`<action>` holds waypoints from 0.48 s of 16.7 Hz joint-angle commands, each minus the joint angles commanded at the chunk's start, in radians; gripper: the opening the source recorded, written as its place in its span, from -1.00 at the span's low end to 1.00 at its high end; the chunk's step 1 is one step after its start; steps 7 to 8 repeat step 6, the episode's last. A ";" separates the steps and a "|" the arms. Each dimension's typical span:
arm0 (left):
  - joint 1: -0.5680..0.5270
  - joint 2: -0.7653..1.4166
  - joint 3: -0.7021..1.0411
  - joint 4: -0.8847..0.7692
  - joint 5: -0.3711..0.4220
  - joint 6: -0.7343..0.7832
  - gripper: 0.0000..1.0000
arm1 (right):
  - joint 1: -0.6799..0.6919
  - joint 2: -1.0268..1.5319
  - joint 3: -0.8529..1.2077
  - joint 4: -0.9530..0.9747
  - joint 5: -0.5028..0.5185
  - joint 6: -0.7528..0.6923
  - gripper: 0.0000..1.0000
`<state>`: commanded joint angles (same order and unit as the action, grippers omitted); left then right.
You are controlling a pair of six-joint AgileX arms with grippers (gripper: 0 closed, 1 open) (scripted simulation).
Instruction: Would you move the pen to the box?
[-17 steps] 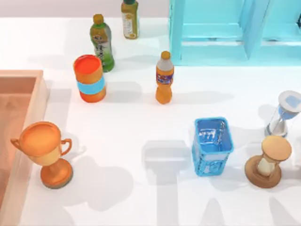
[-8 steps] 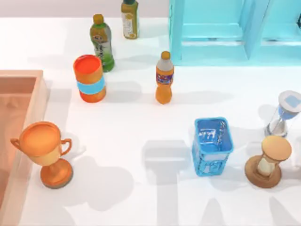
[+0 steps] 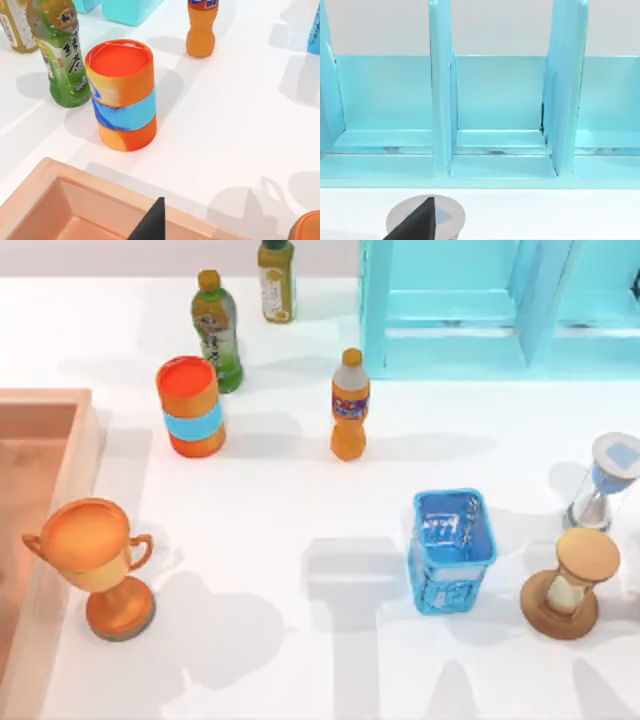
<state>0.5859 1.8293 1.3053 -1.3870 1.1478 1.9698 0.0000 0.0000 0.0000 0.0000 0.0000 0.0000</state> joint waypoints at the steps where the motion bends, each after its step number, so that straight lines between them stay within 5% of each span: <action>1: 0.000 0.000 0.000 0.000 0.000 0.000 1.00 | 0.000 0.000 0.000 0.000 0.000 0.000 1.00; 8: 0.000 0.000 0.000 0.000 0.000 0.000 1.00 | 0.000 0.000 0.000 0.000 0.000 0.000 1.00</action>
